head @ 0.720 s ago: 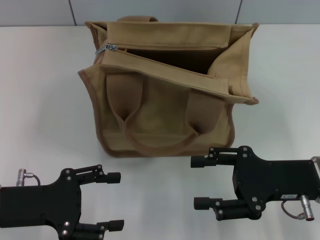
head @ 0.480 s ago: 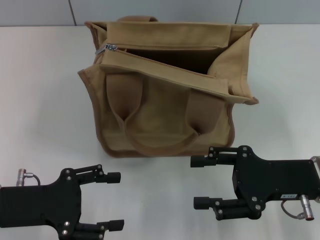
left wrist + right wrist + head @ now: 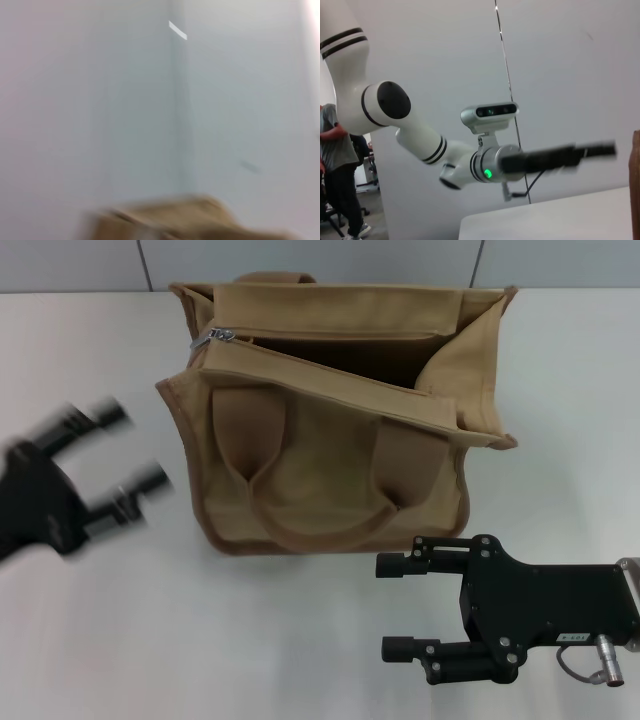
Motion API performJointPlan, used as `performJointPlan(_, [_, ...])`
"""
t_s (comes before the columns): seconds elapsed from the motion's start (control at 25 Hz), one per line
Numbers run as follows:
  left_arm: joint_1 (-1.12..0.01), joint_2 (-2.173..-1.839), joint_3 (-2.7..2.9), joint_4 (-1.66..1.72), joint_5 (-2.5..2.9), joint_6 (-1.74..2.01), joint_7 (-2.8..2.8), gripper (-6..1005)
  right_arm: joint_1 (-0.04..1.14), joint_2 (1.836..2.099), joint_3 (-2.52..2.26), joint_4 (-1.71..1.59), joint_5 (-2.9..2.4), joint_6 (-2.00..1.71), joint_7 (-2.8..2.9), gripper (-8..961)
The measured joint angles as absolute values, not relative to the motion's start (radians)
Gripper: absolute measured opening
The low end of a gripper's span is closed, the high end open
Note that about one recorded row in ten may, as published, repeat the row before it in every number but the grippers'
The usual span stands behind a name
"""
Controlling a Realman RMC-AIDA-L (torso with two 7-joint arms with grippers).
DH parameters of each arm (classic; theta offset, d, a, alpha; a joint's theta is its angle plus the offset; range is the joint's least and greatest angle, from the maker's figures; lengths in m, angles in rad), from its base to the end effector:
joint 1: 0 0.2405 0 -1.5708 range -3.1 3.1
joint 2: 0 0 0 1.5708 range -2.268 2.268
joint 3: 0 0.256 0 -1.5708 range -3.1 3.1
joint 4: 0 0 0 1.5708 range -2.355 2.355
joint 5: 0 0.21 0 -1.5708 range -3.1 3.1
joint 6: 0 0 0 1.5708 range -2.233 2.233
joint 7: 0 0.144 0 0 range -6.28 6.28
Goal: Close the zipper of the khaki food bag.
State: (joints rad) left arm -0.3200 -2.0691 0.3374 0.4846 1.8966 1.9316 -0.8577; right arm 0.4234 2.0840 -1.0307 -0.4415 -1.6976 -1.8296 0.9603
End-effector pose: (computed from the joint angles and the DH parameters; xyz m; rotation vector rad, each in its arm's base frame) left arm -0.3022 0.2396 0.0340 -2.3733 -0.2549 -1.1376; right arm 0.2444 0.2426 -0.0429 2.8860 -0.2131 -1.1497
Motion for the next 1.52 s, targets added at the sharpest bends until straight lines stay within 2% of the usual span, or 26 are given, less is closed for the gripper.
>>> performJointPlan(0.4, [-0.376, -2.07, 0.254, 0.388, 1.782, 1.675, -0.818, 830, 0.423, 2.086, -1.03, -0.386, -1.659, -1.833, 0.914, 712])
performJointPlan(0.96, [-0.491, -2.078, 0.359, 0.354, 1.761, 1.574, -0.797, 829, 0.423, 2.087, -1.029, -0.36, -1.658, -1.827, 0.903, 712])
performJointPlan(1.52, [-0.507, -2.078, 0.361, 0.299, 1.693, 1.57, -0.803, 783, 0.442, 2.088, -1.029, -0.338, -1.659, -1.819, 0.902, 711])
